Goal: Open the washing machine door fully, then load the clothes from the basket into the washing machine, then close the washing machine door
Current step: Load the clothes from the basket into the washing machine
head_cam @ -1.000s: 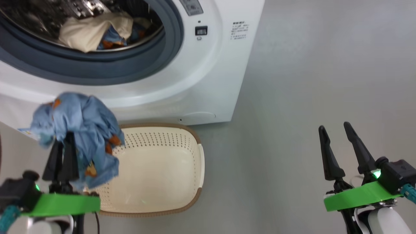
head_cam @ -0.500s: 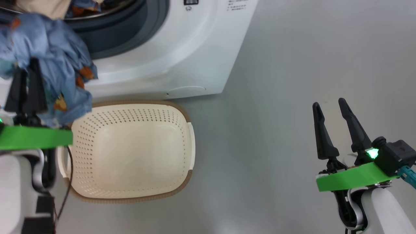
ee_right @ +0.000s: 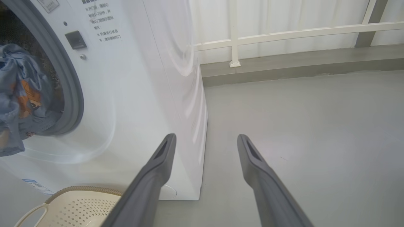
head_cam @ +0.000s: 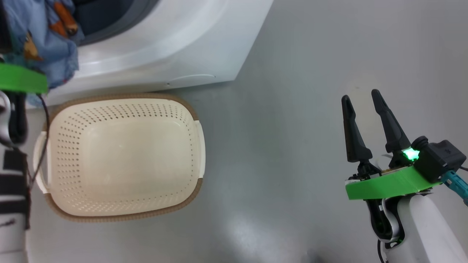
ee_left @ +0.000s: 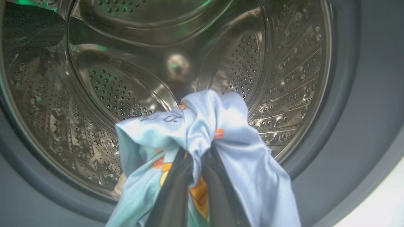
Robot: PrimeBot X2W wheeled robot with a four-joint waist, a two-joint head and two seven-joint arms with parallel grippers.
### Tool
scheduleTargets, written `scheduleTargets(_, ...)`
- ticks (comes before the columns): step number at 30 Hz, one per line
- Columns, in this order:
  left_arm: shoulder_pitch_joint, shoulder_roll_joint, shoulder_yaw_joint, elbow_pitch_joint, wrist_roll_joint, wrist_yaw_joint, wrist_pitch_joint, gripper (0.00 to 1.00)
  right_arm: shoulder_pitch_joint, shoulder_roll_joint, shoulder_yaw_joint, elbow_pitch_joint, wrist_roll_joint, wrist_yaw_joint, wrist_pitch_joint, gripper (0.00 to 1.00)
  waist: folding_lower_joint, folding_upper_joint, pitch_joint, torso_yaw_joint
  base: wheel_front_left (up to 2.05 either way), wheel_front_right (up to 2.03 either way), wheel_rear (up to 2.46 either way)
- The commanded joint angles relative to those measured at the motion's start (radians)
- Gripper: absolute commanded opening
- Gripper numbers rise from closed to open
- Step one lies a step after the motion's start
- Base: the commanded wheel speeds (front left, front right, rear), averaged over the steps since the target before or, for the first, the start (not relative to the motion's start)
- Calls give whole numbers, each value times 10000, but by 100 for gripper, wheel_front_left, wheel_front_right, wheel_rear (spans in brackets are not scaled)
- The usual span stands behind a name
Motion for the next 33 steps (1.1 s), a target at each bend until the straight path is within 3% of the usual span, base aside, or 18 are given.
scheduleTargets(1, -509, 546, 136, 96, 116, 8, -53, 0, -109, -11, 285, -267, 39, 44, -80, 100, -1, -1, 333, -210, 0, 0, 0)
scheduleTargets(18, -4497, 1002, -289, 3434, 607, 9, -53, 0, -837, 183, 798, -312, 163, 44, -80, 100, -1, -1, 1579, -1040, 0, 0, 0)
scheduleTargets(24, -5104, 1221, -210, 3216, 970, 161, -53, 0, -997, 202, 898, -317, 231, 44, -80, 100, -1, -1, 1840, -1286, 0, 0, 0)
scheduleTargets(33, -5281, 1311, 266, 1591, 1510, 308, -53, 0, -1159, 208, 981, -437, 450, 44, -80, 100, -1, -1, 2186, -1464, 0, 0, 0)
